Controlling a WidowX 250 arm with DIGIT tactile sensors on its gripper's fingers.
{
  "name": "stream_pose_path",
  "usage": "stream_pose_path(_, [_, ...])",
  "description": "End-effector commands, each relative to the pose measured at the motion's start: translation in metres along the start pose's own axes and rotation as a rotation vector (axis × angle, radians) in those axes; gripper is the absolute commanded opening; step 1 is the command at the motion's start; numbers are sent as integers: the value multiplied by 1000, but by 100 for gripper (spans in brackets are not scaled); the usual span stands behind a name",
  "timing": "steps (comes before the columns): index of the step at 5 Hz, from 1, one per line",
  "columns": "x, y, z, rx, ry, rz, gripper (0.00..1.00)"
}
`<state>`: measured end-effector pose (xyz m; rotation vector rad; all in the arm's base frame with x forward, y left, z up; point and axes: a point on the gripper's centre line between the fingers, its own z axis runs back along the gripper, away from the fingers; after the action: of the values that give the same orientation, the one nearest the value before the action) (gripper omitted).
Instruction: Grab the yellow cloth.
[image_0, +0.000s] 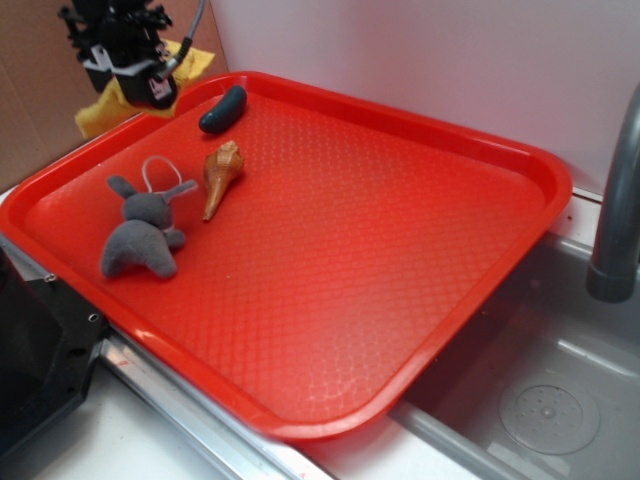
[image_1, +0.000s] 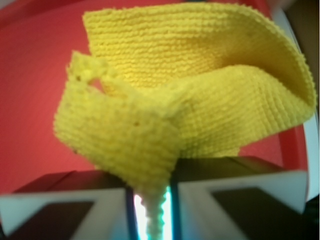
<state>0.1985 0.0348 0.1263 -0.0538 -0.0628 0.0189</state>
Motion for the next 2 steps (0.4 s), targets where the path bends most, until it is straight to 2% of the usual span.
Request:
stream_pose_path(1, [-6,-25,65,67,5,-347,0])
stream_pose_path(2, [-12,-44,72,43,25,-387,0])
